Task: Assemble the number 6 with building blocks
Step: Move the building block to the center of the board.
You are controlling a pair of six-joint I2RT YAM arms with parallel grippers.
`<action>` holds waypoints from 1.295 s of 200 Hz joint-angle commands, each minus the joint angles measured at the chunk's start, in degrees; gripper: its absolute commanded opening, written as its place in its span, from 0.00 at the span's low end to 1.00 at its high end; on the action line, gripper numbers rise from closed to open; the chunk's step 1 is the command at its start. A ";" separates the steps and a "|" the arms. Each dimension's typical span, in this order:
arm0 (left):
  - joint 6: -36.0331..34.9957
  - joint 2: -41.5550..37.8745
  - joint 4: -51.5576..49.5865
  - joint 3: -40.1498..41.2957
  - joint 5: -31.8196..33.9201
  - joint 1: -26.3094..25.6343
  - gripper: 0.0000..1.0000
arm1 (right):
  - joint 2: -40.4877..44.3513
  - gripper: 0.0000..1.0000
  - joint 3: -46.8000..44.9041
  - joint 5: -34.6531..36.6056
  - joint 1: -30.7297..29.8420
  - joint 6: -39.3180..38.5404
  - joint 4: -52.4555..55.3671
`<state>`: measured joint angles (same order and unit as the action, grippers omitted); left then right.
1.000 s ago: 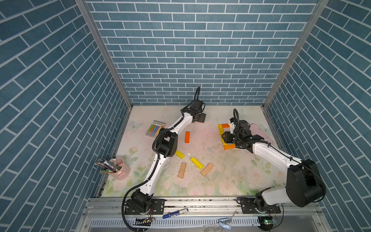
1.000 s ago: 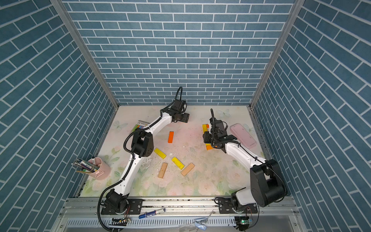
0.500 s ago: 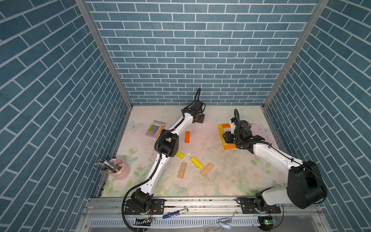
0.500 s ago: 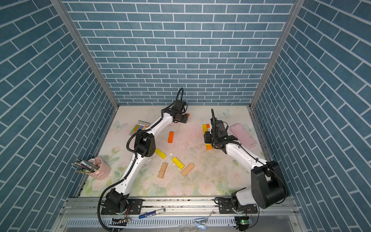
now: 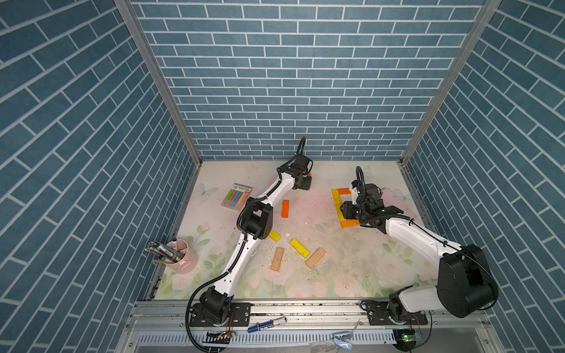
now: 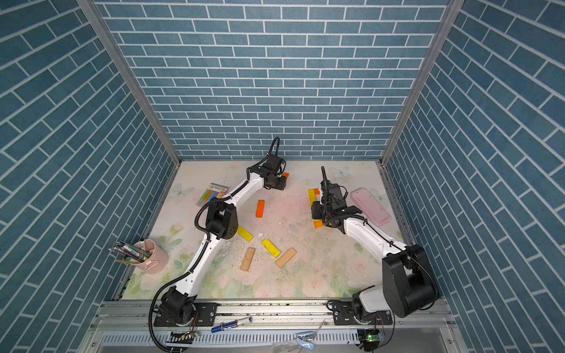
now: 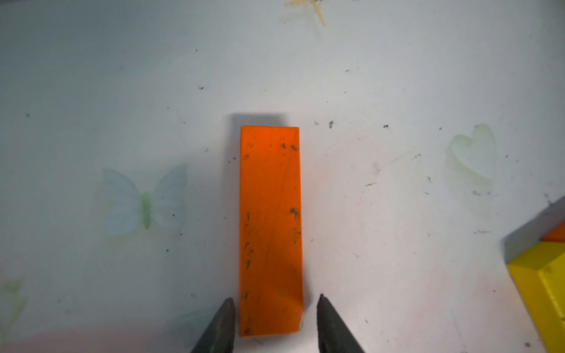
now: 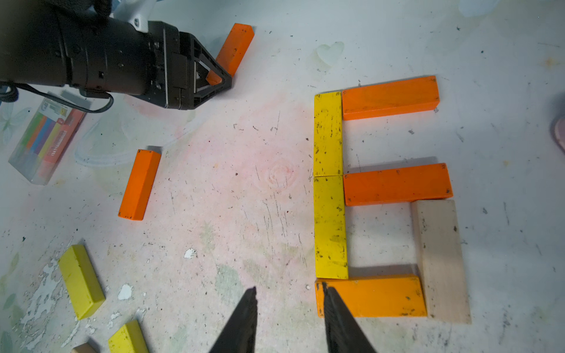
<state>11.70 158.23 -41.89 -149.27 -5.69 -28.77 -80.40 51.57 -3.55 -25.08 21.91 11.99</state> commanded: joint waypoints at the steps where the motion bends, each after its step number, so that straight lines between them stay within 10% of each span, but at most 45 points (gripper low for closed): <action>1: 2.56 2.26 -1.82 -0.94 -2.03 0.20 0.27 | 0.99 0.38 0.37 1.59 0.12 -2.05 1.22; 25: 3.33 1.72 -1.53 -0.61 -2.35 0.17 0.15 | 1.30 0.38 0.37 1.73 0.13 -1.96 1.58; 178: 9.36 -26.81 6.79 42.03 2.22 -4.25 0.17 | 7.89 0.38 -0.84 3.11 0.18 -2.55 3.57; 259: 9.44 -33.47 6.57 50.12 5.90 -7.51 0.58 | 11.67 0.39 -2.97 4.16 0.14 -2.24 4.61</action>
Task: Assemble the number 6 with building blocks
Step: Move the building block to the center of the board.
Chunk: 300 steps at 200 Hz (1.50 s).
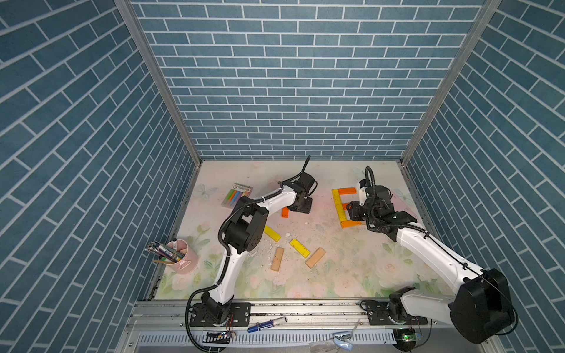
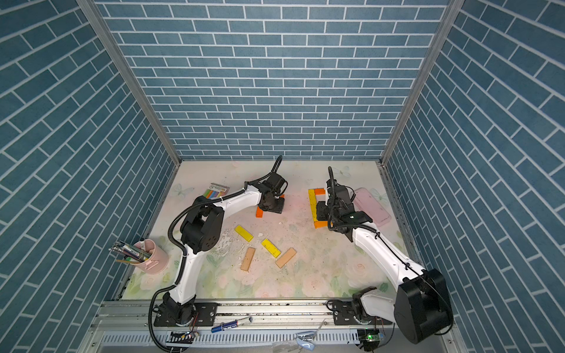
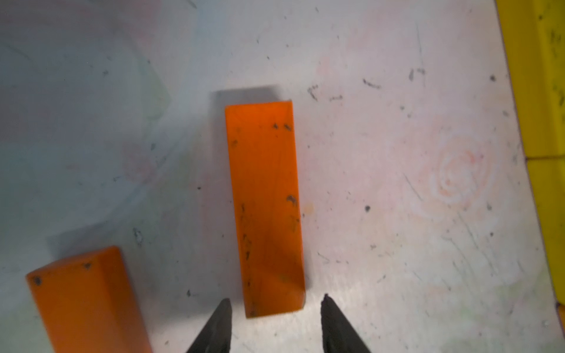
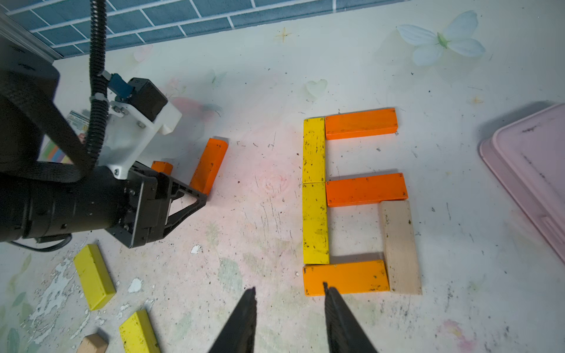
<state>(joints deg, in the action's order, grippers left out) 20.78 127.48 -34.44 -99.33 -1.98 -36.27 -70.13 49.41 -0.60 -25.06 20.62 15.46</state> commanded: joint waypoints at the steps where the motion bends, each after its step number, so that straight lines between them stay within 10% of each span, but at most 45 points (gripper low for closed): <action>1: 0.30 -2.70 -0.98 0.14 2.30 0.02 0.59 | 1.40 0.39 -0.80 1.17 0.11 -0.94 1.10; 112: -6.77 12.44 -11.18 -21.07 4.19 0.10 0.62 | 3.06 0.39 -0.36 2.30 0.20 -1.37 3.06; 196: -23.70 9.41 -15.86 -18.60 -3.68 0.07 0.24 | 4.12 0.39 0.16 2.70 0.19 -1.22 3.96; 236: -30.67 -0.09 -8.22 -7.73 -5.74 0.53 0.46 | 2.60 0.40 0.85 1.73 0.13 -1.29 3.17; 257: -27.60 -5.17 -4.84 -5.08 -9.90 2.03 0.70 | 0.91 0.44 1.69 -0.35 0.10 -3.34 2.82; 300: -17.21 -17.27 -1.85 1.06 -14.82 7.40 0.82 | -7.21 0.53 6.25 -6.57 -0.66 -10.98 1.98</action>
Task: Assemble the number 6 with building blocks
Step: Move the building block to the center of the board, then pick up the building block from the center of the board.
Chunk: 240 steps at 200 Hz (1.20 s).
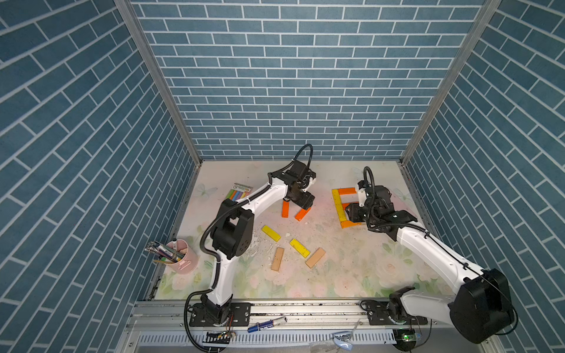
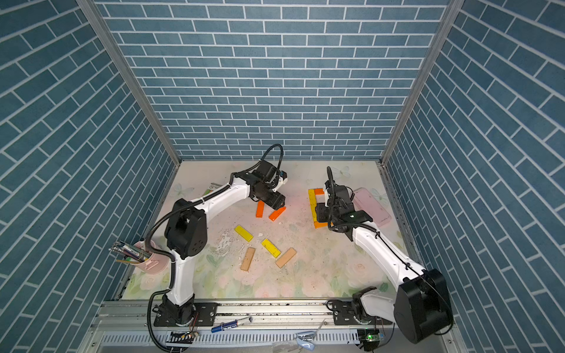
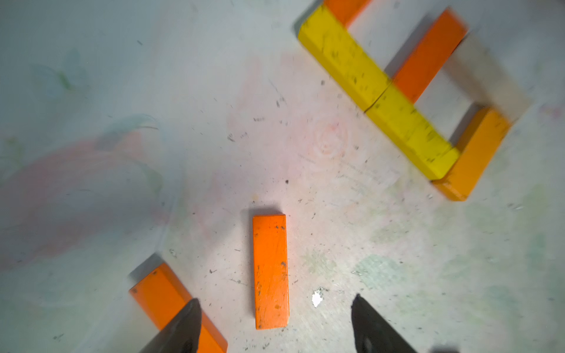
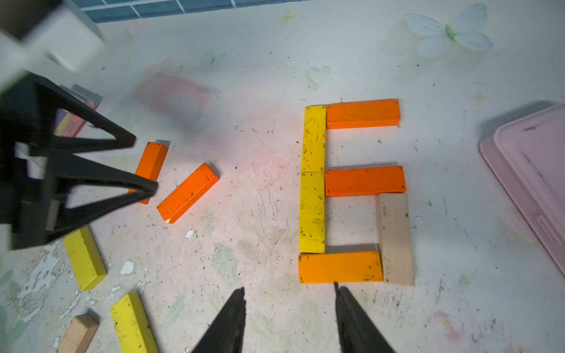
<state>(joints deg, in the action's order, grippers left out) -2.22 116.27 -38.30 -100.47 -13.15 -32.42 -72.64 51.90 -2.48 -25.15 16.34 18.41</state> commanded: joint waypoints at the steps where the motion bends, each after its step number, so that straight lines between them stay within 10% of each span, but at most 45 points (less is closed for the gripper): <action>1: 6.21 -6.32 1.97 2.33 -3.65 3.75 0.82 | -5.05 0.53 3.88 -4.75 -0.68 -6.99 -0.95; 51: 10.63 -19.31 -6.43 10.92 6.05 8.48 0.93 | -22.24 0.65 13.98 -5.88 -4.49 -16.30 0.84; 90: 11.61 -28.00 -8.90 19.98 8.27 11.74 0.99 | -34.08 0.97 24.53 -5.65 -8.43 -19.89 5.14; 240: 10.58 -37.67 -2.44 32.62 4.34 15.57 0.99 | -50.60 0.98 41.73 -6.66 -13.89 -21.99 15.65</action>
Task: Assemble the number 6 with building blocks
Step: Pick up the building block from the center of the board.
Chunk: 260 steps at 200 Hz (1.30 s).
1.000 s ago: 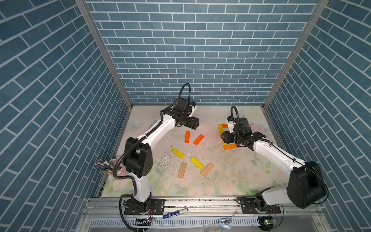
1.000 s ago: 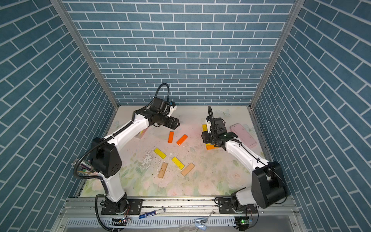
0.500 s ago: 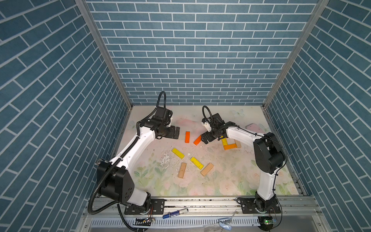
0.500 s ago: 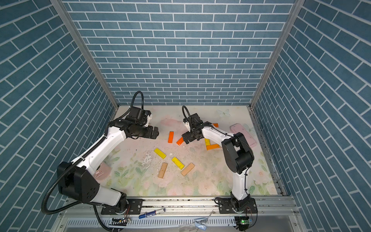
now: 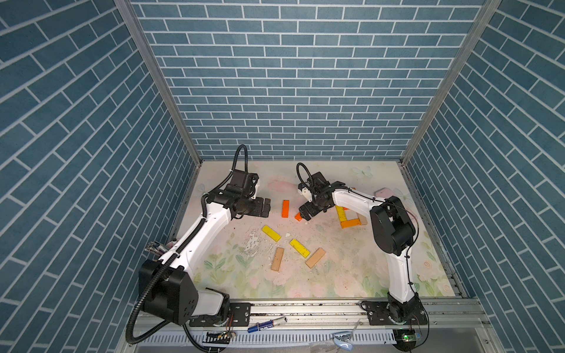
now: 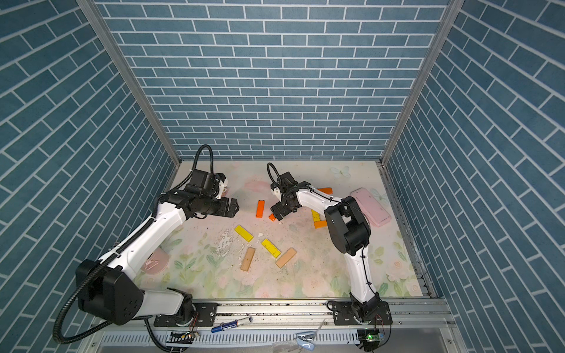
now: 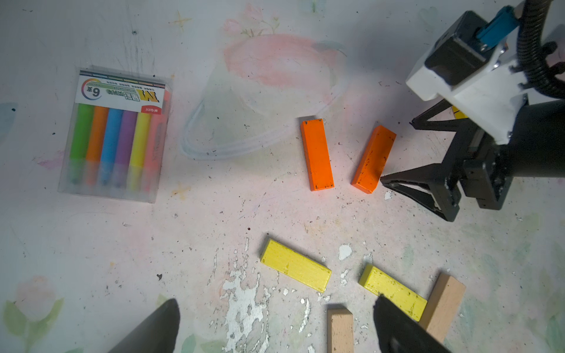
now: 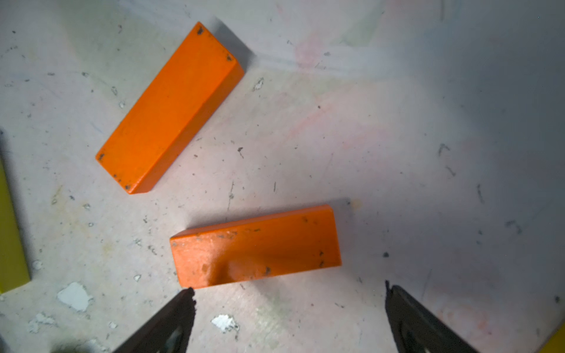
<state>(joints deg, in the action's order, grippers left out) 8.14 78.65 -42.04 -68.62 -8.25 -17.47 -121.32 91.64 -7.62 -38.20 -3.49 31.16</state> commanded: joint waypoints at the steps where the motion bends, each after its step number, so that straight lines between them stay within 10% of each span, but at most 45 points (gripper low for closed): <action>1: 0.21 -0.07 1.32 0.77 -0.55 0.57 0.99 | -2.00 0.98 2.07 -1.52 -0.88 -2.15 2.92; 187: 0.52 -0.76 3.44 2.52 -3.34 2.27 0.99 | -10.26 0.94 9.87 8.75 -3.15 2.45 6.74; 260: 1.42 -1.80 4.12 3.22 -3.35 2.27 0.99 | -8.82 0.86 12.30 14.13 -3.03 26.91 5.18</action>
<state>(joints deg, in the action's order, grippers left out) 8.51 78.11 -38.65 -66.02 -11.66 -15.66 -129.27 101.34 1.76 -41.36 10.31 35.48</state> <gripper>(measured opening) 0.994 0.935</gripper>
